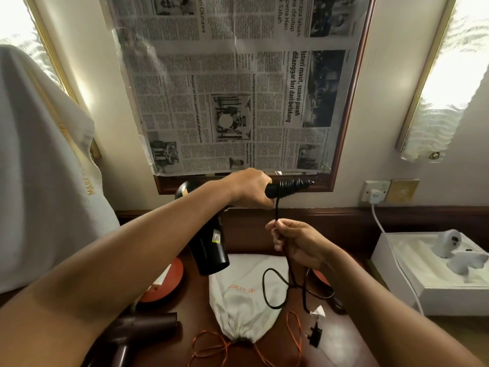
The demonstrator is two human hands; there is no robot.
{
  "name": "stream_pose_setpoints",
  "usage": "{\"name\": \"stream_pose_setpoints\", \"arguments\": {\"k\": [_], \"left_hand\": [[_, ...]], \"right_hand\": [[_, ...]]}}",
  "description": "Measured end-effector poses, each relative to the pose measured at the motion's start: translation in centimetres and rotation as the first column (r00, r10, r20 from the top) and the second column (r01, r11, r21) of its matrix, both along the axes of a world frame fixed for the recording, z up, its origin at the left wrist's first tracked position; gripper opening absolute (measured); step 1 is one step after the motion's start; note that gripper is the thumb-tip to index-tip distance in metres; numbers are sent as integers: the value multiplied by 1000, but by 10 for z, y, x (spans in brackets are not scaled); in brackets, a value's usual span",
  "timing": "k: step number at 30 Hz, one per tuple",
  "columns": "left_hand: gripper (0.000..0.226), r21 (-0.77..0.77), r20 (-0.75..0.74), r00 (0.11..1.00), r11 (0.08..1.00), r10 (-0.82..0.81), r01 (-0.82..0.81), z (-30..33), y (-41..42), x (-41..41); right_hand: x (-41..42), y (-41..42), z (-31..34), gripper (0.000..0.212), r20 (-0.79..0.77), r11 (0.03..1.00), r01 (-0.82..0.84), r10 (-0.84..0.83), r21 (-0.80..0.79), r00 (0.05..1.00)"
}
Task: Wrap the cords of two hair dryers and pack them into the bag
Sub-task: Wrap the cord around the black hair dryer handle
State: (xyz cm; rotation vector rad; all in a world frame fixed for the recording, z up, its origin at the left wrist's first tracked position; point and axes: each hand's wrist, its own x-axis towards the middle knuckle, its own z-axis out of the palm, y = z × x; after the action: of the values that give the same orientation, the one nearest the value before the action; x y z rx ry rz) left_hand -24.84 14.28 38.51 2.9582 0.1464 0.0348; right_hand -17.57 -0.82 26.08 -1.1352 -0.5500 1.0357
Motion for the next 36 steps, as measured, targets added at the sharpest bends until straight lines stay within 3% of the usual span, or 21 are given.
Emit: {"name": "stream_pose_setpoints", "arguments": {"k": [3, 5, 8, 11, 13, 16, 21, 25, 29, 31, 32, 34, 36], "left_hand": [[17, 16, -19, 999, 999, -45, 45, -2, -4, -1], [16, 3, -20, 998, 998, -63, 63, -2, -4, -3], [18, 66, -42, 995, 993, -94, 97, -1, -7, -4], [22, 137, -50, 993, 984, -107, 113, -5, -10, -3], [27, 159, -51, 995, 982, -91, 98, -8, -8, -4], [22, 190, -49, 997, 979, -66, 74, -12, -7, -4], [25, 270, -51, 998, 962, -32, 44, -21, -11, 0], [26, 217, -65, 995, 974, 76, -61, -30, -9, 6], [27, 198, -38, 997, 979, 62, -54, -32, -9, 10], [27, 176, -46, 993, 979, 112, -102, -30, -6, 11], [26, 152, -52, 988, 979, 145, -136, -30, -4, 12], [26, 119, -48, 983, 978, 176, -169, -30, -1, 13], [29, 124, -36, 985, 979, 167, -161, -30, 0, 15]], "right_hand": [[11, -1, 11, 20, 265, 991, 69, -36, -113, 964], [19, -1, 22, 26, 517, 955, 174, -27, -240, 856], [35, -2, 37, 27, 661, 894, 289, 12, -343, 751], [55, -3, 58, 8, 869, 865, 365, 147, -345, 473], [61, 1, 75, 12, 912, 835, 420, 212, -355, 351], [58, 3, 95, 23, 931, 849, 422, 194, -318, 310], [44, 4, 118, 15, 961, 888, 399, 140, -228, 239], [23, 7, 122, 14, 983, 889, 431, 95, -155, 158], [2, -1, 110, 26, 998, 874, 484, 24, -49, 59], [-6, -6, 98, 37, 986, 862, 506, -58, -31, 158], [-8, -7, 89, 39, 941, 857, 515, -145, -36, 307], [-17, -8, 70, 30, 657, 868, 492, -334, -65, 676], [-21, -7, 52, 20, 389, 890, 450, -390, -73, 834]]}}
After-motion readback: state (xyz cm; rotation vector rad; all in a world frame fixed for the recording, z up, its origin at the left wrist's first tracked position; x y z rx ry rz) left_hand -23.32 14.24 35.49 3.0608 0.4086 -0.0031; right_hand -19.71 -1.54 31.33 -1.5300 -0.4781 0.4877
